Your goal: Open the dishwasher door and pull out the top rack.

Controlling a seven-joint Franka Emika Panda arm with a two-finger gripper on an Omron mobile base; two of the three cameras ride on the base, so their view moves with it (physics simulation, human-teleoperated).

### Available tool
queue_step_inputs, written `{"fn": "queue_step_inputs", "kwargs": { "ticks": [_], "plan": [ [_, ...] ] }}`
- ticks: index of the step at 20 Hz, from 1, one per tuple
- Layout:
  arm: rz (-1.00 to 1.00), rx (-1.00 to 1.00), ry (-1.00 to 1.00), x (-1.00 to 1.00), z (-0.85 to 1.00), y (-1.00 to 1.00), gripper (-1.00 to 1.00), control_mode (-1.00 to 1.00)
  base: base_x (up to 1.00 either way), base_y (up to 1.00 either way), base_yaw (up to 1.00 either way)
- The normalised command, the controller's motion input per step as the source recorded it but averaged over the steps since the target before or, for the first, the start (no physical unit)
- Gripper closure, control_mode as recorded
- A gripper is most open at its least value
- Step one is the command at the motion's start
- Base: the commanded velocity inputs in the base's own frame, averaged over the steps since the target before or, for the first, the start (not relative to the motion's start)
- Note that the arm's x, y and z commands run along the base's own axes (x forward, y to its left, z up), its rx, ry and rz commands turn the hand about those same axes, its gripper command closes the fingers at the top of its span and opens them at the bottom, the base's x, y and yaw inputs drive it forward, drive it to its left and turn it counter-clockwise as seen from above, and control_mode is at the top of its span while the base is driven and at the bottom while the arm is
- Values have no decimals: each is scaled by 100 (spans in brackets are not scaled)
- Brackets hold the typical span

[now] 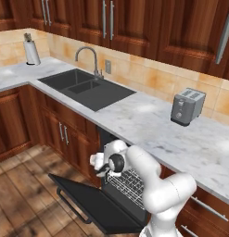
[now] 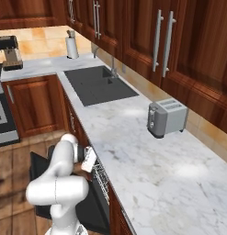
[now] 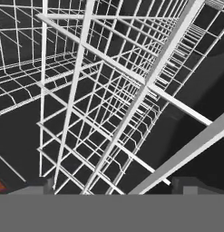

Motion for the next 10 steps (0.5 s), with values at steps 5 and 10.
{"fn": "queue_step_inputs", "kwargs": {
  "ticks": [5, 10],
  "plan": [
    [28, 61, 11, -34, -69, -42, -100, -100, 0, 0, 0],
    [32, 46, 1, -87, -100, 1, -100, -100, 0, 0, 0]
  ]
}}
